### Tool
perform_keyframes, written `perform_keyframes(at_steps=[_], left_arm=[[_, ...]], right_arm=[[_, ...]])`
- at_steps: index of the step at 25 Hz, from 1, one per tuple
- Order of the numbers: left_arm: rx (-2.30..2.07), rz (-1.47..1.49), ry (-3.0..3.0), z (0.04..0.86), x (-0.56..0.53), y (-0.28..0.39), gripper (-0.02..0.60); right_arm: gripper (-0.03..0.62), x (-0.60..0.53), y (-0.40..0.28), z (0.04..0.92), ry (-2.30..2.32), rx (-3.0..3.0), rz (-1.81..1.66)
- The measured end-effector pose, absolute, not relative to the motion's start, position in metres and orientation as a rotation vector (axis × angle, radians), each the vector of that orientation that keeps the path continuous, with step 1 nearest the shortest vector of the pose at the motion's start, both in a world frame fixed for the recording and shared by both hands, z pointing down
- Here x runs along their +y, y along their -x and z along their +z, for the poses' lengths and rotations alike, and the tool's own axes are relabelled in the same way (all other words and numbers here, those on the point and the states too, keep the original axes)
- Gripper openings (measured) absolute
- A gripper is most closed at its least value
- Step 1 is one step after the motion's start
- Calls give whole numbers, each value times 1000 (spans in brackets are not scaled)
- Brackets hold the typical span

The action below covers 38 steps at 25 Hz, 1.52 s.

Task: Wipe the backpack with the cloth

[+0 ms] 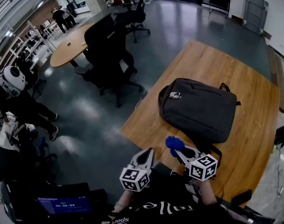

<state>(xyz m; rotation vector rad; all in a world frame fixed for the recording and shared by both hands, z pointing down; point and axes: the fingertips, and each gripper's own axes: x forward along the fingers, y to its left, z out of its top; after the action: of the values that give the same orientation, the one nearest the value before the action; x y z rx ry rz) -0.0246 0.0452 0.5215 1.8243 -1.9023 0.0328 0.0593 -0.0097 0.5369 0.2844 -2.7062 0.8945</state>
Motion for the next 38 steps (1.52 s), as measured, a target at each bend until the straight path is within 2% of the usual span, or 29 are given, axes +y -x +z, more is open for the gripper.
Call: perform_keyframes(at_steps=[10, 15, 24, 30, 38], left_arm=[[-1852, 87, -1878, 523, 2, 73, -2], [-1801, 143, -1977, 512, -29, 125, -2], [-1717, 155, -2064, 514, -48, 175, -2], [-1626, 146, -2133, 516, -60, 183, -2], [-1510, 140, -2176, 525, -67, 162, -2]], right_arm=[[54, -54, 23, 535, -327, -2721, 874], [55, -88, 84, 539, -448, -2700, 897], [54, -126, 125, 556, -688, -2650, 947], [54, -133, 122, 576, -817, -2573, 934], [54, -124, 82, 580, -926, -2519, 911]])
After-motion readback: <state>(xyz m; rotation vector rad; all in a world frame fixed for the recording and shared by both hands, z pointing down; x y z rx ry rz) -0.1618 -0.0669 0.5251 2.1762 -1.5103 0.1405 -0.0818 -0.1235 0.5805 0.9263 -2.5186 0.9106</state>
